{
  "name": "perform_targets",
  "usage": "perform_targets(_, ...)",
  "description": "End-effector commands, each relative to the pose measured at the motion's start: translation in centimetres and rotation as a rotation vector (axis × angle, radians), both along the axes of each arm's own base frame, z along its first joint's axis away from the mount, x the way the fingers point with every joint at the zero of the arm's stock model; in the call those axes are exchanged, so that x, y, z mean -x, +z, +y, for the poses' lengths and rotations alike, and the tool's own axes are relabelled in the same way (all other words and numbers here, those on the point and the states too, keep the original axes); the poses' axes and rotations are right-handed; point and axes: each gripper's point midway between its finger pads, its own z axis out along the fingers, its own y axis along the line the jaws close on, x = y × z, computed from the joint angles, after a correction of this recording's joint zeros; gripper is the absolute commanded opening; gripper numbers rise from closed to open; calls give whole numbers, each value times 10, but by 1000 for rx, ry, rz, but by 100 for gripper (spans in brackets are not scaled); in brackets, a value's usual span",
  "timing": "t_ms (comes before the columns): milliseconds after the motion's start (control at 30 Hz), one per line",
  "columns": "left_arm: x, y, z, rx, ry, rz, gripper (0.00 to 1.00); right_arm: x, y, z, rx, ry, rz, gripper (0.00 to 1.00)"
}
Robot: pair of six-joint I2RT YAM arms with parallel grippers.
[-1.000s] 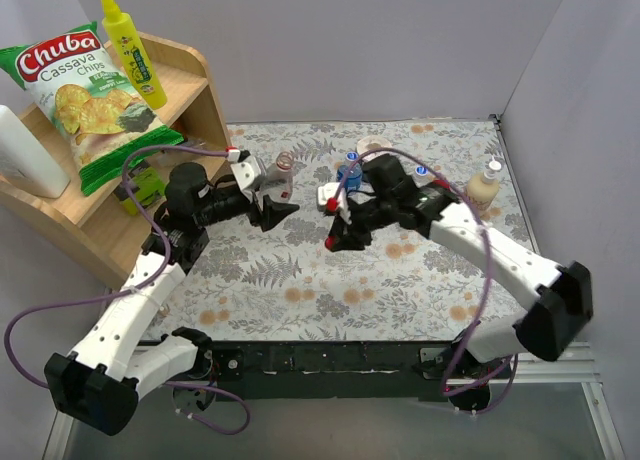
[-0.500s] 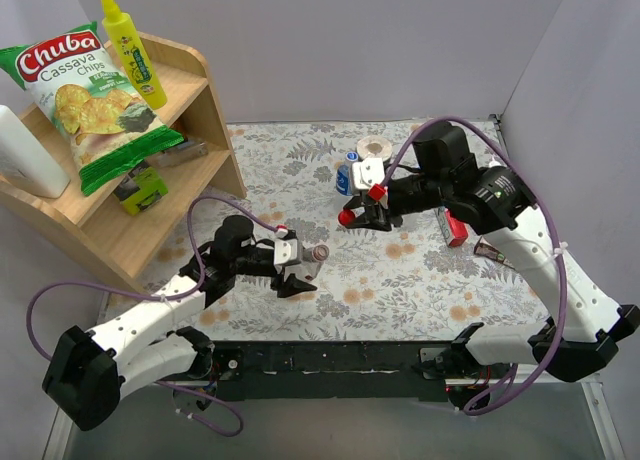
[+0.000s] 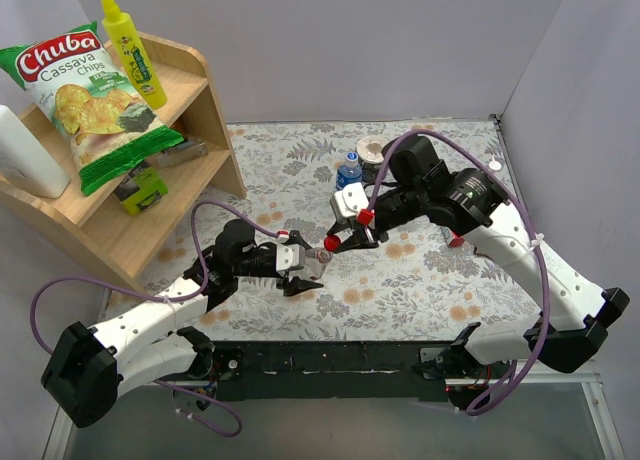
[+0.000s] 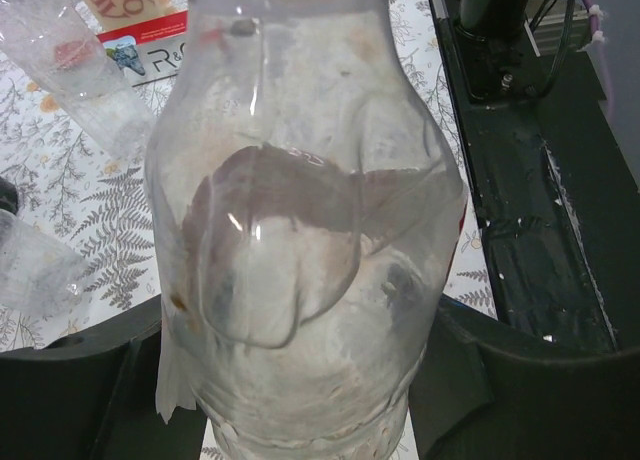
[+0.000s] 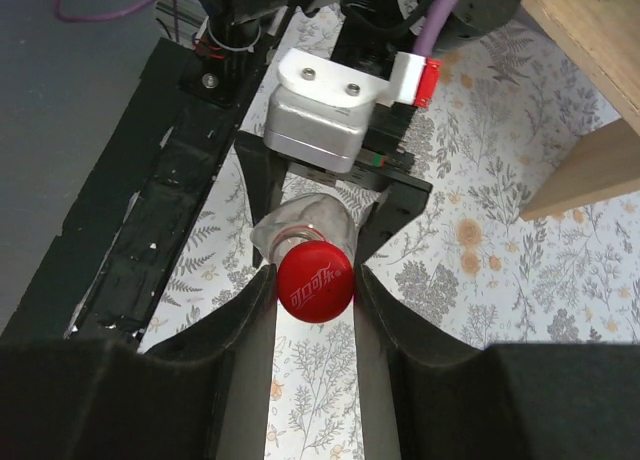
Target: Screw on the bottle caps
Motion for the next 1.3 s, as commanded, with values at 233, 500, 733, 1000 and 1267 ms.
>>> perform_targets(233, -10, 37, -6, 102, 36, -94, 0, 8, -8, 10, 18, 54, -43, 26)
perform_targets(500, -9, 41, -4, 112, 43, -113, 0, 5, -20, 14, 65, 64, -80, 25)
perform_targets(733, -18, 50, -3, 167, 123, -59, 0, 9, -31, 8, 112, 72, -110, 25)
perform_targets(1000, -17, 50, -1, 195, 140, -73, 0, -10, -33, 6, 100, -82, -73, 23)
perform_targets(1267, -18, 50, 0, 196, 136, -104, 0, -7, -30, 6, 92, -82, 7, 23)
